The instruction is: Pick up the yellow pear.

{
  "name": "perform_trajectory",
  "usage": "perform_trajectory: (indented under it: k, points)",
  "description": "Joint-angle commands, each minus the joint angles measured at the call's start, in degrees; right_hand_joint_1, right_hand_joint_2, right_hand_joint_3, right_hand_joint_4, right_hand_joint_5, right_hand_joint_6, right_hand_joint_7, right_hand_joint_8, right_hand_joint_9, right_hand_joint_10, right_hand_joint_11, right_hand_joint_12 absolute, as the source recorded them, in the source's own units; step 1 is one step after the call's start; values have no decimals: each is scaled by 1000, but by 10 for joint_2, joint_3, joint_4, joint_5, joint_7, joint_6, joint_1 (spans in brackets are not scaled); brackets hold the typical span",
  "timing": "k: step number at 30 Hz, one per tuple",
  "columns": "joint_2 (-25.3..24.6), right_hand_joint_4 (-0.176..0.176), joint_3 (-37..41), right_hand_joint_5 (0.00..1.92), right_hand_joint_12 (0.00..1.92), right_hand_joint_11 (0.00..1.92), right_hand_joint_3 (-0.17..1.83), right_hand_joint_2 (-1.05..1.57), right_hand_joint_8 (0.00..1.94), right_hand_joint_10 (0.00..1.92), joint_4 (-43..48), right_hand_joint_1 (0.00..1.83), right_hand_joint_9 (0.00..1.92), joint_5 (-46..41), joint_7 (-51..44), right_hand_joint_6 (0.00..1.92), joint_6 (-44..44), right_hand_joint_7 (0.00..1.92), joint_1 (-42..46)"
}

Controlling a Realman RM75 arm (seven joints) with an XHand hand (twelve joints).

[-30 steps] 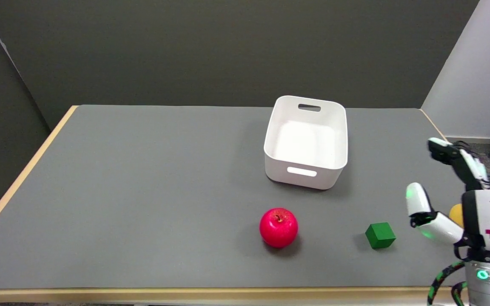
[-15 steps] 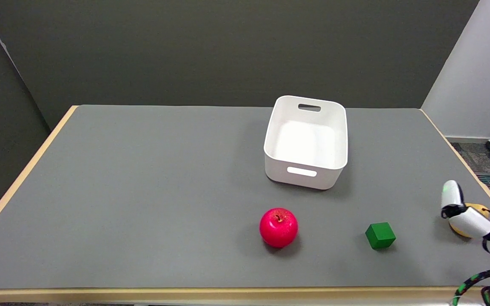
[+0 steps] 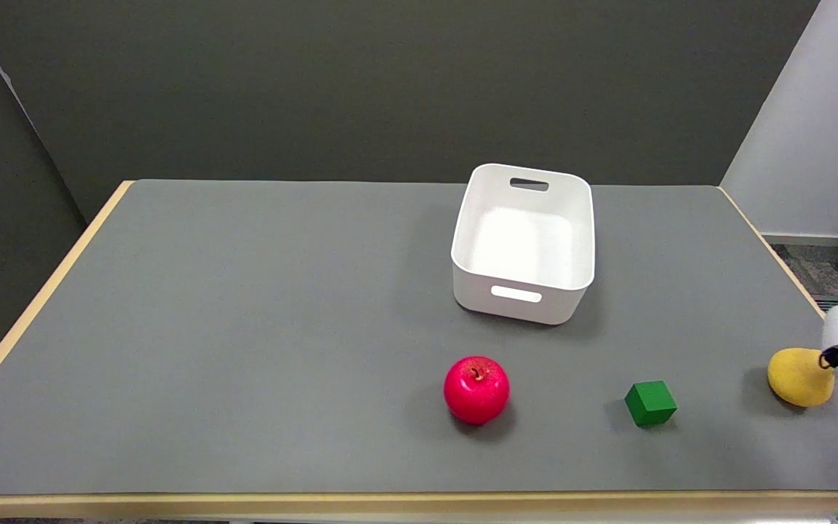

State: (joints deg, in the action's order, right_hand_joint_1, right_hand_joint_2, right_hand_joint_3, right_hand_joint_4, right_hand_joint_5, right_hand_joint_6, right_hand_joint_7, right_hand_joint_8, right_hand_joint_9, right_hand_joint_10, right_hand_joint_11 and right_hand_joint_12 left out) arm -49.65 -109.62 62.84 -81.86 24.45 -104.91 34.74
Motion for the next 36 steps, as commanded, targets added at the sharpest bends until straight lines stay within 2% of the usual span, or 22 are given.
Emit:
perform_trajectory:
  k: [1, 11, 14, 16, 18, 36]
  points:
    - [7, -5, 6, 183, 1007, -1, 970, 594, 350, 669, -64, 548, 33, -77, 15, 473, 92, 119, 3]
    - [-9, -4, -19, 181, 1011, -1, 947, 582, 345, 675, -105, 511, 44, -78, 27, 460, 174, 124, -61]
    - [-12, -6, -22, 208, 1012, -1, 851, 614, 277, 666, -112, 506, 47, -78, 27, 397, 193, 156, -71]
    - [-13, -6, -25, 195, 1012, -1, 886, 594, 306, 670, -122, 480, 44, -78, 31, 423, 200, 143, -78]
    - [-17, -7, -27, 173, 1013, -1, 951, 563, 357, 675, -134, 445, 38, -79, 48, 467, 202, 120, -85]
    - [-21, -16, -33, 193, 1027, -1, 946, 565, 368, 679, -143, 381, 49, -74, 82, 472, 170, 167, -76]
